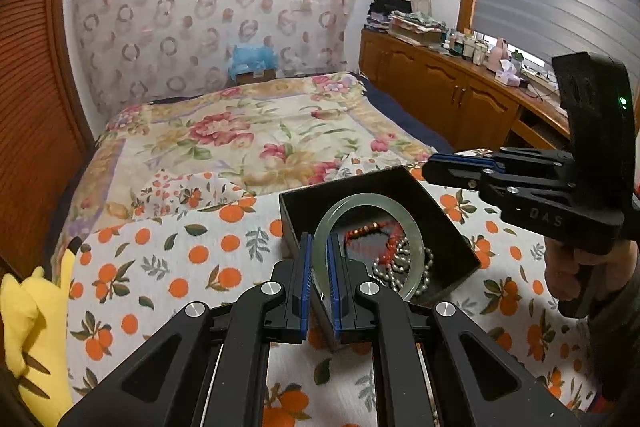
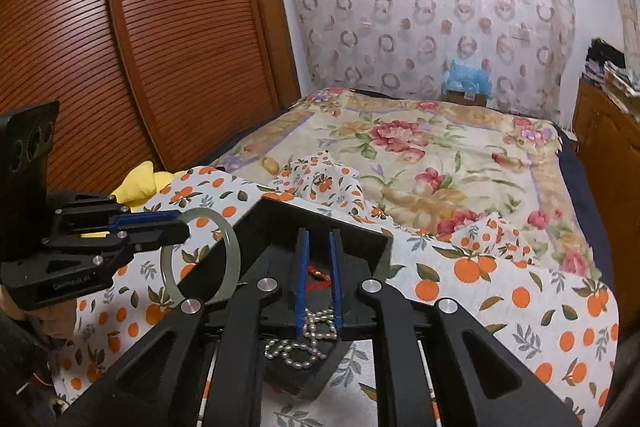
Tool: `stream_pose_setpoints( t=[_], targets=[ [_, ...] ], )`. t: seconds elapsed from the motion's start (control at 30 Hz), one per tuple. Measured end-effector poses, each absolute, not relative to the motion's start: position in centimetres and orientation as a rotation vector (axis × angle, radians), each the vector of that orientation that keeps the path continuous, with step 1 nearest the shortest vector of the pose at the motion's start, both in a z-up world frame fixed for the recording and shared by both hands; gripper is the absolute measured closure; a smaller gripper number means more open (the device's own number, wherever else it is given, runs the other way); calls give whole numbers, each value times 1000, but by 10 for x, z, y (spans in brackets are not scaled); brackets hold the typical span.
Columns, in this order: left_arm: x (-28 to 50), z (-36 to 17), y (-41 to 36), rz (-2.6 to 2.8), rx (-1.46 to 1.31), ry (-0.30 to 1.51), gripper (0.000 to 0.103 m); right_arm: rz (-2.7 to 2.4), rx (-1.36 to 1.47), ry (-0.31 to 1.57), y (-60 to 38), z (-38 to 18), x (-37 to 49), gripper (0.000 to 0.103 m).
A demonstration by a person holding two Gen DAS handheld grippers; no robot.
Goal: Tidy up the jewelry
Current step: 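Lower the jade bangle into the black box with left tool while right tool drops the red bracelet in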
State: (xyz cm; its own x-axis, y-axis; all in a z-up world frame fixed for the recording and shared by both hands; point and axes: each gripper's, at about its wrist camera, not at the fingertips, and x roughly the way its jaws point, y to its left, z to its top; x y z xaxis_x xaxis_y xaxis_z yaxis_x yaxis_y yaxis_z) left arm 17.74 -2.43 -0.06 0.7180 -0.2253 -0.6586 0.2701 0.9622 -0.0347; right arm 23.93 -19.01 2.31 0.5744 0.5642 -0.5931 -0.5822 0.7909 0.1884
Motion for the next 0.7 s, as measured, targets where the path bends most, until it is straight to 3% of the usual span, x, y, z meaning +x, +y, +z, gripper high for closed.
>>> stream_pose_setpoints(
  t=[0.7],
  targets=[
    [226, -31, -60, -267, 153, 798, 95, 623, -13, 679, -201, 26, 249, 91]
  ],
)
